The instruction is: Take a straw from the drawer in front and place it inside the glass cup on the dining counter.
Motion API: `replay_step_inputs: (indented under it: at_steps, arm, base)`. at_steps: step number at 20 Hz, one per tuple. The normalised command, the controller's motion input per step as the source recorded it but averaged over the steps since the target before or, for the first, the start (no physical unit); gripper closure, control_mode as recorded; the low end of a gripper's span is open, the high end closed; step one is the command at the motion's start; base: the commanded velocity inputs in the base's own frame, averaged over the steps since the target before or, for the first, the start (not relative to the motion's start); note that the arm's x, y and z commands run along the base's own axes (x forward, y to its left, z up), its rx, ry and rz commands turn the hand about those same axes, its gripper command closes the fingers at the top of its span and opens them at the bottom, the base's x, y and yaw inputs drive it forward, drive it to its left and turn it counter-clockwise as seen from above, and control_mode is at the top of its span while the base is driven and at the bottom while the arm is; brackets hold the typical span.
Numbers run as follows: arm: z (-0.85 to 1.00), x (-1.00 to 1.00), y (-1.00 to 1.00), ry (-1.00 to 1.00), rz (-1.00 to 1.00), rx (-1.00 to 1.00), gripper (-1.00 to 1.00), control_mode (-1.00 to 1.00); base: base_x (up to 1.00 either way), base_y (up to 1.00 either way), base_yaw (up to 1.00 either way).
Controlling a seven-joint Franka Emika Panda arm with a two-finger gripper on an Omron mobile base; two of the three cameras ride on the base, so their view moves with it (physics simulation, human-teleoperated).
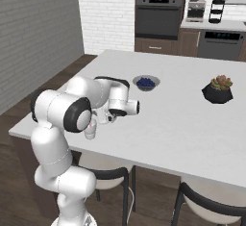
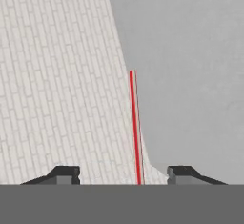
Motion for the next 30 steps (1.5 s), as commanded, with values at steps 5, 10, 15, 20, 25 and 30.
replay_step_inputs:
  at_steps: [5,10,15,20,25,30]
  arm:
    - [0.00,0.00,-0.09,-0.03,0.00,-0.01,-1.00,-1.00]
    - [0.00,0.00,-0.12,-0.05,0.00,-0.10,-1.00,-1.00]
    - [0.03,-0.01,-0.15,-0.09,0.00,-0.17,-1.00,-1.00]
    - [0.32,-0.22,-0.20,-0.17,0.00,-0.23,-1.00,-1.00]
    - [0.85,-0.42,-0.04,-0.21,0.00,-0.28,-1.00,-1.00]
    - [1.00,-0.44,0.00,-0.16,-0.03,-0.36,-1.00,-1.00]
  base:
    - [0.00,0.00,0.00]
    - [0.00,0.00,0.00]
    - [0.00,0.00,0.00]
    - [0.00,0.00,0.00]
    - [0.00,0.00,0.00]
    - [0.00,0.00,0.00]
